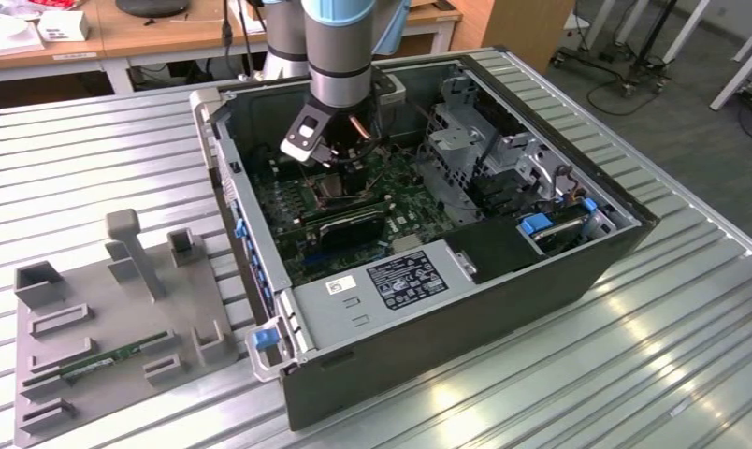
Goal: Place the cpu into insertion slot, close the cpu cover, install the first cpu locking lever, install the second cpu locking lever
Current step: 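Place the cpu into insertion slot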
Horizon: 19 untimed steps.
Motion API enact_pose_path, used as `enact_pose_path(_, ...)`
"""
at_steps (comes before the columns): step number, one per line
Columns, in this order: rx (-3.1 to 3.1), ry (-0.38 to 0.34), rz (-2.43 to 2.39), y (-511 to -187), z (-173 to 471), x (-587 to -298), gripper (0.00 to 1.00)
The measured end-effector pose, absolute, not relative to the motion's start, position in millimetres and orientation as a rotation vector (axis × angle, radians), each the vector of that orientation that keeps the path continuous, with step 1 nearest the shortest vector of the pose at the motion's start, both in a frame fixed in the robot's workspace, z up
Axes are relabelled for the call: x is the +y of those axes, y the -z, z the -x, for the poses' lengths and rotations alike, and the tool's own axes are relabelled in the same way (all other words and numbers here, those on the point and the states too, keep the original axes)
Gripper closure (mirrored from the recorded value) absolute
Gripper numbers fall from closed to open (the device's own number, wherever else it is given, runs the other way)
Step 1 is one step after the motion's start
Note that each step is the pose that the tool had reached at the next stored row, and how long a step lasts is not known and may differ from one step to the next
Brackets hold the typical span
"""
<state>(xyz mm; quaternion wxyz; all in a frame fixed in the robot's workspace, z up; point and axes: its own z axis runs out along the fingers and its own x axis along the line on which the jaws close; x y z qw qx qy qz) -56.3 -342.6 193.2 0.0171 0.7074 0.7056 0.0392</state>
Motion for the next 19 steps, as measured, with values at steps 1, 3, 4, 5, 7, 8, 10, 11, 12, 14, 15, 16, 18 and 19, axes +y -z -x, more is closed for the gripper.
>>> enact_pose_path(1,2.193,-0.122,-2.198,-192.9,56.3,-342.5,0.32)
enact_pose_path(3,2.193,-0.122,-2.198,-192.1,56.3,-342.3,0.32)
enact_pose_path(4,2.193,-0.122,-2.198,-191.5,56.3,-342.3,0.32)
enact_pose_path(5,2.193,-0.122,-2.198,-191.0,56.3,-342.2,0.32)
enact_pose_path(7,2.193,-0.122,-2.198,-190.2,56.3,-342.3,0.32)
enact_pose_path(8,2.193,-0.122,-2.198,-189.8,56.3,-342.2,0.32)
enact_pose_path(10,2.193,-0.121,-2.198,-189.1,56.4,-342.3,0.32)
enact_pose_path(11,2.193,-0.121,-2.198,-188.9,56.4,-342.3,0.32)
enact_pose_path(12,2.193,-0.121,-2.198,-188.8,56.4,-342.3,0.32)
enact_pose_path(14,2.193,-0.121,-2.198,-188.5,56.3,-342.2,0.32)
enact_pose_path(15,2.193,-0.121,-2.198,-188.3,56.4,-342.3,0.32)
enact_pose_path(16,2.193,-0.121,-2.198,-188.1,56.4,-342.3,0.32)
enact_pose_path(18,2.193,-0.121,-2.198,-187.8,56.4,-342.3,0.32)
enact_pose_path(19,2.193,-0.121,-2.198,-187.7,56.4,-342.3,0.32)
